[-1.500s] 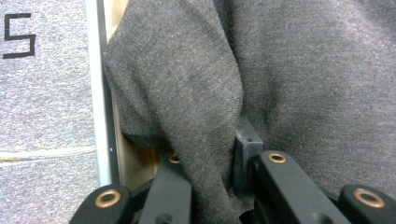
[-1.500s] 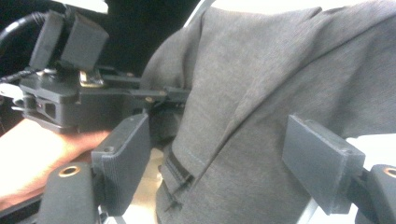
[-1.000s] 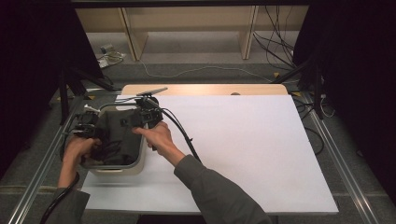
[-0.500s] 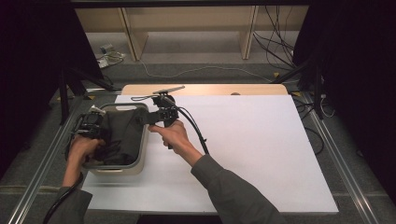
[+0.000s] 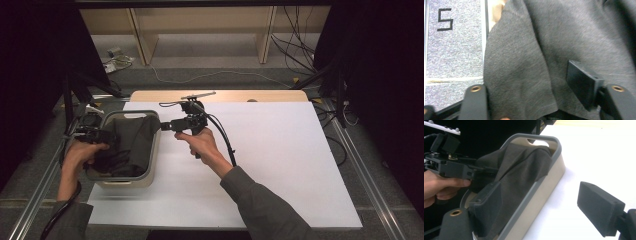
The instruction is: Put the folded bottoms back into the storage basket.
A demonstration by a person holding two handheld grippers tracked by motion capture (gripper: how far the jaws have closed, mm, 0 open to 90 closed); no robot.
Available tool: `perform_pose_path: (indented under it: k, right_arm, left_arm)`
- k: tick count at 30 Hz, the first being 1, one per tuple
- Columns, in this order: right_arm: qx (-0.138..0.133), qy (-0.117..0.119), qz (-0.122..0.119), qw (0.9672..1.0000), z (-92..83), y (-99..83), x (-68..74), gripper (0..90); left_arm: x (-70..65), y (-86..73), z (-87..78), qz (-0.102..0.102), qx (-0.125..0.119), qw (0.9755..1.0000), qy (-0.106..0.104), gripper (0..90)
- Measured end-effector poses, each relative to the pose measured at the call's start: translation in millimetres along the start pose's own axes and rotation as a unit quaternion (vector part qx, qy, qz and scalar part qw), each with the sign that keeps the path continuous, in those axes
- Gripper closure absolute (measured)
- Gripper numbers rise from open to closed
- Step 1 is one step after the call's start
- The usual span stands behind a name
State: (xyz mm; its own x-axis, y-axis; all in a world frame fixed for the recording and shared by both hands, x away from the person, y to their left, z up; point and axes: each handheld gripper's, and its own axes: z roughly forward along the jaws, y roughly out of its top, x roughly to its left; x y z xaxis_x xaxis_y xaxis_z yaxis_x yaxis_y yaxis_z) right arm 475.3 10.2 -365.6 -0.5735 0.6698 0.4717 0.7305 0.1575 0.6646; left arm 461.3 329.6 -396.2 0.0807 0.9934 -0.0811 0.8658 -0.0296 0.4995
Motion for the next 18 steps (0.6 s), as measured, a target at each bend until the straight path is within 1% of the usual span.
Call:
perform_pose_path:
  k: [2,4,7,10,12,14,16,18]
  right_arm:
    - [-0.002,-0.003,-0.002,1.0,-2.9,-0.8,-2.0,20.6]
    - [-0.003,-0.006,-0.004,1.0,-5.2,-1.4,-3.6,20.7]
    - [-0.005,-0.006,-0.002,1.0,-7.4,-2.3,-6.7,20.7]
    - [-0.005,-0.007,0.0,1.0,-8.3,-3.0,-8.7,20.7]
    - [-0.004,-0.007,0.001,1.0,-8.2,-3.8,-9.5,20.7]
    - [-0.004,-0.007,0.002,1.0,-7.7,-4.6,-10.5,20.7]
    - [-0.002,-0.007,0.003,1.0,-7.1,-5.1,-11.0,20.7]
    - [-0.003,-0.007,0.004,1.0,-6.5,-5.6,-12.0,20.7]
  left_arm:
    - [-1.0,0.7,-2.1,0.003,0.001,1.0,0.002,31.9]
    - [-0.9,1.4,-4.2,-0.001,-0.003,1.0,0.003,29.5]
    - [1.7,1.8,-8.1,-0.01,-0.008,0.9999,-0.007,26.4]
    - [4.5,1.4,-8.5,-0.016,-0.014,0.9997,-0.008,22.8]
    - [7.2,1.0,-6.8,-0.02,-0.022,0.9995,0.008,21.2]
    - [8.9,0.1,-4.8,-0.018,-0.021,0.9996,0.01,18.7]
    - [9.8,0.1,-5.7,-0.017,-0.026,0.9994,0.018,18.4]
    - [10.1,0.3,-6.0,-0.015,-0.028,0.9993,0.018,17.0]
